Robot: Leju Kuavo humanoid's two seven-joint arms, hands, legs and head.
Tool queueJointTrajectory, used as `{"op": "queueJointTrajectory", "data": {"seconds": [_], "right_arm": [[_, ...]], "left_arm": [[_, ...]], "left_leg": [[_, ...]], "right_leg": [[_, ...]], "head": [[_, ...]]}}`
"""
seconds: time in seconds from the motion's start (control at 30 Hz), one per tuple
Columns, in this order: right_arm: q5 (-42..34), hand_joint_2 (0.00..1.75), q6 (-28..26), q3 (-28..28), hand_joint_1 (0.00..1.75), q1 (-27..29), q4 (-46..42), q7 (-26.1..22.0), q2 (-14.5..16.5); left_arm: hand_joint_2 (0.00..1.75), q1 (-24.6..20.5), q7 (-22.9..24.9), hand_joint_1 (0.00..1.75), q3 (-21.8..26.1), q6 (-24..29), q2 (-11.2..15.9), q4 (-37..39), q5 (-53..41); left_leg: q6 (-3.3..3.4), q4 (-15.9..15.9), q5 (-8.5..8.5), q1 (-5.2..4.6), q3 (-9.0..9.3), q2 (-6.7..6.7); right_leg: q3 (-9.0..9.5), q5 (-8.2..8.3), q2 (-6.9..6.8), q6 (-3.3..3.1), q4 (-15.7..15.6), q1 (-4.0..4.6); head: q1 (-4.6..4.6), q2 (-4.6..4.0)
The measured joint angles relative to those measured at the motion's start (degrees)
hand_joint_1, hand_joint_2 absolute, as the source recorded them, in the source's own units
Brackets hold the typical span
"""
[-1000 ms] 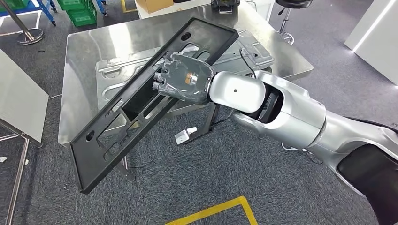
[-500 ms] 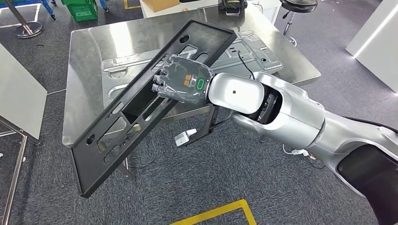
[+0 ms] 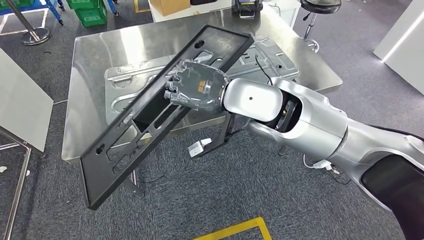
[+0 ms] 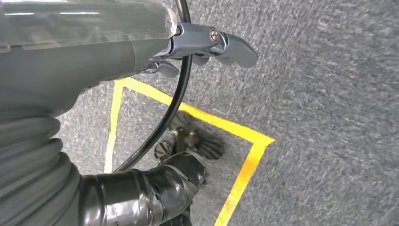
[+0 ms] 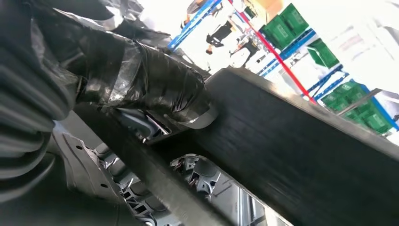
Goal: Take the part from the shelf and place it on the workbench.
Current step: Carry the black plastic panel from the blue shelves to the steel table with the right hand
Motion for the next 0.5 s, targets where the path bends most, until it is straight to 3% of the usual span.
{"op": "queueJointTrajectory", "data": {"seconds": [0.07,0.1,0.13,0.2,0.27,0.3,0.43,0.5], "right_arm": [[-0.1,1.75,0.0,0.0,1.75,0.0,0.0,0.0,0.0],[-0.1,1.75,0.0,0.1,1.75,0.0,0.0,0.0,0.0],[-0.1,1.75,0.0,0.1,1.75,0.0,0.0,0.0,0.0],[-0.1,1.75,0.1,0.2,1.75,0.0,0.0,0.0,0.0],[-0.1,1.75,0.1,0.2,1.75,-0.1,0.0,0.0,0.0],[-0.2,1.75,0.1,0.2,1.75,-0.2,0.0,0.0,0.0],[-0.7,1.75,0.3,0.2,1.75,-0.4,0.0,0.1,0.0],[-0.9,1.75,0.6,0.2,1.75,-0.5,0.0,0.2,0.0]], "left_arm": [[1.75,0.0,0.1,0.0,0.0,0.1,0.0,0.0,0.0],[1.75,0.0,0.1,0.0,0.0,0.1,0.0,0.0,0.0],[1.75,0.1,0.1,0.0,0.0,0.1,0.0,0.0,0.0],[1.75,0.1,0.1,0.0,0.0,0.1,0.0,0.0,0.0],[1.75,0.0,0.1,0.0,0.0,0.2,0.0,0.0,0.0],[1.75,0.0,0.1,0.0,0.0,0.1,0.0,0.0,0.0],[1.75,0.0,0.0,0.0,0.0,-0.1,0.0,0.0,0.0],[1.75,0.0,0.0,0.0,0.0,-0.2,0.1,0.0,0.0]], "left_leg": [[-0.41,7.2,-2.6,0.13,-3.91,0.06],[-0.53,9.1,-2.73,0.2,-5.16,0.06],[-0.58,8.9,-1.78,0.28,-5.39,0.07],[-0.51,2.5,2.37,0.43,-2.58,0.16],[-0.18,-4.4,4.85,0.26,0.93,0.25],[0.08,-6.1,5.03,0.1,1.75,0.26],[1.52,-7.1,4.82,-0.04,2.39,0.16],[2.23,-7.5,4.82,0.02,2.83,0.2]], "right_leg": [[0.3,-0.2,-0.06,-0.26,-0.1,0.08],[0.43,-0.33,-0.06,-0.3,0.0,0.12],[0.6,-0.48,-0.04,-0.26,0.0,0.14],[1.16,-0.89,0.01,0.0,0.0,0.12],[1.55,-1.34,0.04,0.52,0.1,0.27],[1.61,-1.48,0.05,0.82,0.1,0.33],[1.47,-2.4,0.04,1.98,0.8,0.17],[-0.72,-4.98,0.06,2.25,5.4,0.12]], "head": [[-0.01,0.0],[-0.02,0.0],[-0.01,0.0],[-0.01,0.0],[0.0,0.0],[0.01,0.0],[0.02,0.0],[0.03,0.0]]}}
